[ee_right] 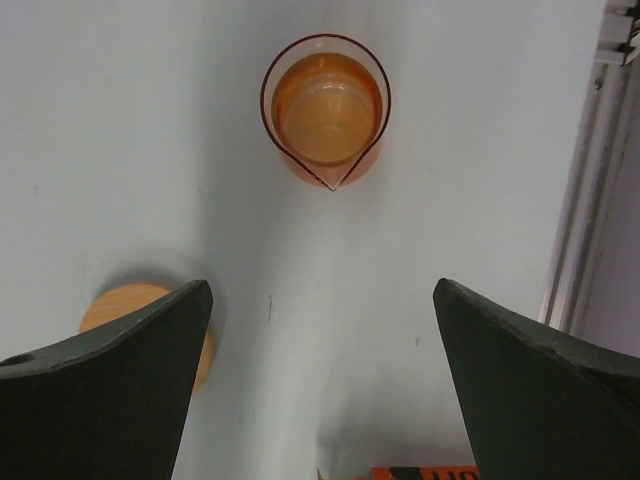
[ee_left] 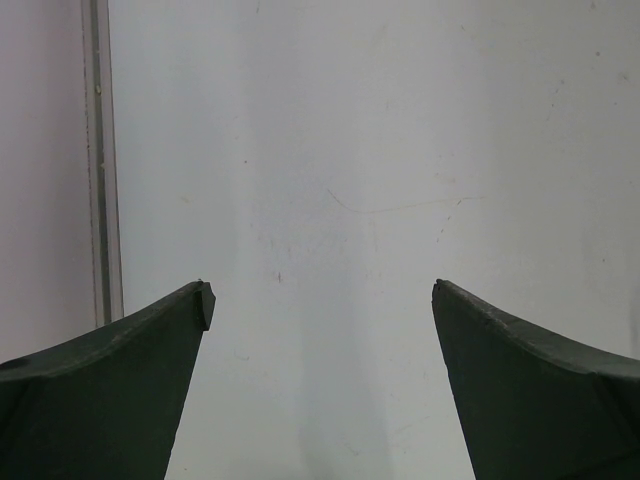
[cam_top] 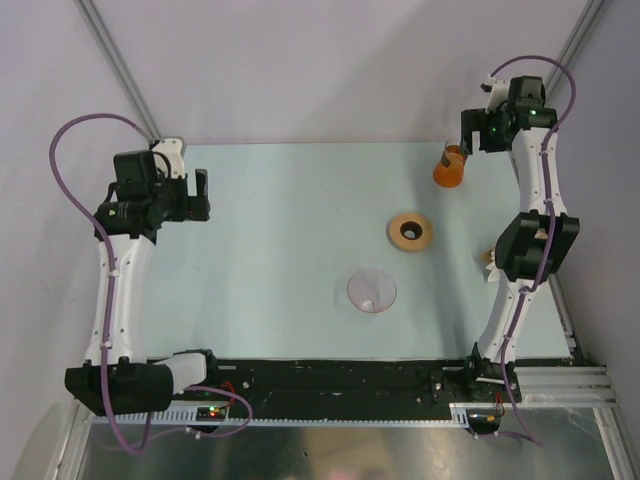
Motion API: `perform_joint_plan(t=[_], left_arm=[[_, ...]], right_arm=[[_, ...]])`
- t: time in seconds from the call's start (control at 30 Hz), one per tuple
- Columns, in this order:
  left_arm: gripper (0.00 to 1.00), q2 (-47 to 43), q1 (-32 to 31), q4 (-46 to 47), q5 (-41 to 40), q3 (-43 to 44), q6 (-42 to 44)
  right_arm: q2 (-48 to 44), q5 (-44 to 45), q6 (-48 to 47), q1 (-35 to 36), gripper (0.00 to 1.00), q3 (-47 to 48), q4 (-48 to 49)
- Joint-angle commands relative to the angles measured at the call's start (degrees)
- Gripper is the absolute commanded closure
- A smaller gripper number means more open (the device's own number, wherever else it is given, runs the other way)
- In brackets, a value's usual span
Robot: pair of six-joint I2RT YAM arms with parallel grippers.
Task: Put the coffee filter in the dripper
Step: Pick up the coffee server from the center of the board.
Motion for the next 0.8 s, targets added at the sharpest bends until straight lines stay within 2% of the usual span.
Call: perform_joint_plan(t=[0.0,0.43,0.77], left_arm=[[0.02,0.01,-0.15,2.62,0.24,0.40,1.89],[0.02,-0.65,-0.15,3.10,-1.92,-0.80,2.41],[0.02,-0.60,-0.18,3.35,-2.32,-1.59,2.64]], right_arm=[[2.89,2.11,-1.08,1.80,0.00,2.23,3.84],[12.14,11.40,0.78,4.86,0.00,2.52,12.67],[14.84,14.35,-0.35,6.58,0.00,4.18,17.62]])
